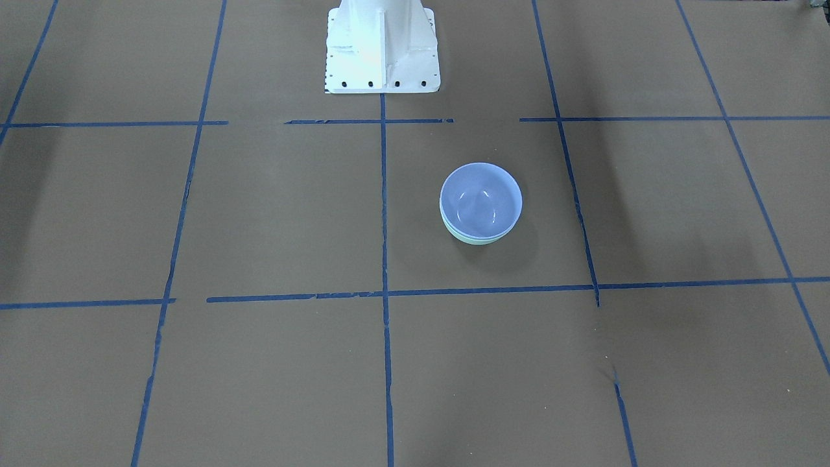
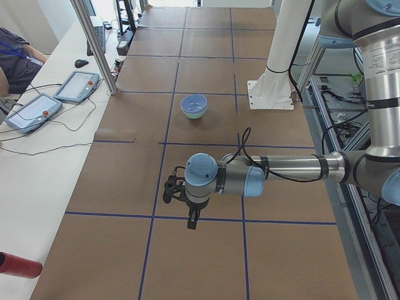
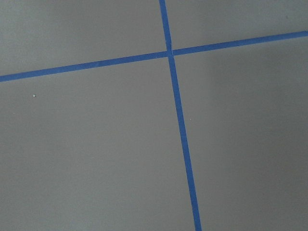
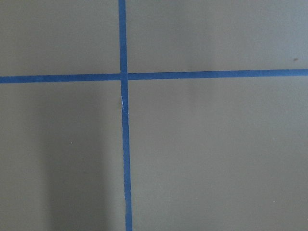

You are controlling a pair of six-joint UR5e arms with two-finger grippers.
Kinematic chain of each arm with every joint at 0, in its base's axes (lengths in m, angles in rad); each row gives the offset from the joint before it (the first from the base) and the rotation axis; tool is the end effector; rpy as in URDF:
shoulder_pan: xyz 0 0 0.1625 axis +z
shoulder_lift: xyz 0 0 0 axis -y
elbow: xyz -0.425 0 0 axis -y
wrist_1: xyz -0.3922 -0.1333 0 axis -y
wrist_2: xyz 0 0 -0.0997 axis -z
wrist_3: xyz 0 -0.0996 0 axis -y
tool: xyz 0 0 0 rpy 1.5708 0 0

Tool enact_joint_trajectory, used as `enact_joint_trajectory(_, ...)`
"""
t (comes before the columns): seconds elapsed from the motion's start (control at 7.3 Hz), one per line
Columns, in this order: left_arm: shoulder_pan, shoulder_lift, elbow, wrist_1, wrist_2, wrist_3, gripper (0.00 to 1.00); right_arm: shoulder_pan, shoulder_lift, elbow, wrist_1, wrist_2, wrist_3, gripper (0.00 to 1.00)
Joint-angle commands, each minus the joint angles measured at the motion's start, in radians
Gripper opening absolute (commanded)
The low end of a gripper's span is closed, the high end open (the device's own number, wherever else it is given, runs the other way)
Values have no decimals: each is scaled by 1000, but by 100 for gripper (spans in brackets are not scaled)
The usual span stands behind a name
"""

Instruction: Stack blue bowl on green bowl

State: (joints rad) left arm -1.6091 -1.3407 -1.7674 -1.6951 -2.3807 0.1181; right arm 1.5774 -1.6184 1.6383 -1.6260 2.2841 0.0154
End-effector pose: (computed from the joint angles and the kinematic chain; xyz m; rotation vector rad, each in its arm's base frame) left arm -0.0765 -0.3979 0.6488 0.1488 0.8006 0.1121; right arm 0.0712 -0.4684 0.6580 -0.0369 -0.7131 0.0337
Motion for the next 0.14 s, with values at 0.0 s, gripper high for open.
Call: enact_joint_trajectory(0.0, 0, 0, 2, 0, 0, 0, 100, 1, 0, 0, 0, 0, 0, 100)
